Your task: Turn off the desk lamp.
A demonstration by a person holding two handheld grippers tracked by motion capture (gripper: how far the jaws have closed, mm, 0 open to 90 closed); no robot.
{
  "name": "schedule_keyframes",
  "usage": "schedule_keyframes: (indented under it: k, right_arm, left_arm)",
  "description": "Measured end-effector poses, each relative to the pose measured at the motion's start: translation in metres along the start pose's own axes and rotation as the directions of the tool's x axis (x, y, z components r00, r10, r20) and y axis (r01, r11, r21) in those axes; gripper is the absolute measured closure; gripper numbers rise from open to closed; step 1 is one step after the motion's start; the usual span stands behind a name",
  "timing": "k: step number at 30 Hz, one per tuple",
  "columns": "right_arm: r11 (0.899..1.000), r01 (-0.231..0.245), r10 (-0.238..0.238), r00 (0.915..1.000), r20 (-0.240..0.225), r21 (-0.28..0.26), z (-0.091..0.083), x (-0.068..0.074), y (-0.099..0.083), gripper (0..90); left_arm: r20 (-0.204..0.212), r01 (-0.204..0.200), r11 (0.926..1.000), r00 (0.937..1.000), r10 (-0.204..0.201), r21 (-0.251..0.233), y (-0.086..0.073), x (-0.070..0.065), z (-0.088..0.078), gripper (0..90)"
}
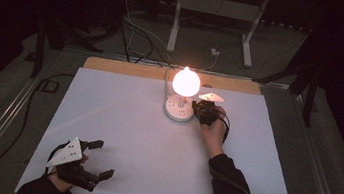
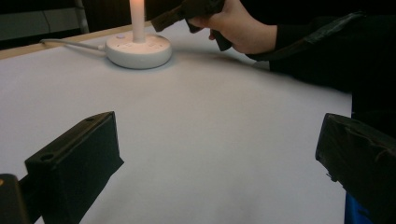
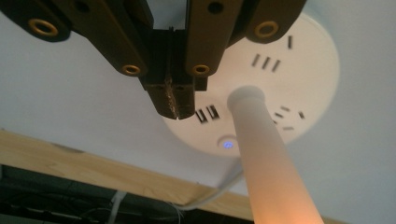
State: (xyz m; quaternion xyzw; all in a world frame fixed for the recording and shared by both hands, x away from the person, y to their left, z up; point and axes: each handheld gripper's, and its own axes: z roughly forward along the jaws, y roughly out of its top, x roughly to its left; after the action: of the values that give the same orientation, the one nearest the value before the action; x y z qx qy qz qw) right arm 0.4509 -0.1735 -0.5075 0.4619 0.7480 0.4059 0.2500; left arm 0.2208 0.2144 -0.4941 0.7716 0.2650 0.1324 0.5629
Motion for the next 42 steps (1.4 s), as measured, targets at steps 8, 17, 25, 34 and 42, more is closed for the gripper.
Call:
schedule_keyframes:
  k: [8,17,25,34,42]
  right_arm:
    - [0.999,0.015,-0.016,0.9998,-0.014,-0.046,-0.011,0.006,0.013,89.6]
    - [1.000,0.019,-0.019,0.9997,-0.012,-0.022,-0.006,0.007,0.010,89.6]
    - [1.000,0.018,-0.018,0.9998,-0.012,-0.005,-0.002,0.007,0.003,89.6]
    - [1.000,0.025,-0.025,0.9997,-0.006,0.008,0.002,0.006,-0.002,89.6]
    - [0.999,0.028,-0.028,0.9996,-0.003,0.014,0.005,0.007,-0.004,89.5]
  left_arm:
    - [0.001,0.000,1.0000,1.0000,0.000,-0.003,0.000,-0.001,0.000,0.5]
    - [0.001,-0.001,1.0000,1.0000,0.001,-0.001,0.000,-0.001,0.000,0.5]
    - [0.000,-0.003,1.0000,1.0000,0.003,0.002,0.000,-0.001,0.000,0.5]
    - [0.001,-0.003,1.0000,1.0000,0.003,0.002,0.000,-0.001,0.000,0.6]
    - [0.002,-0.004,1.0000,1.0000,0.004,0.003,0.000,-0.001,0.000,0.5]
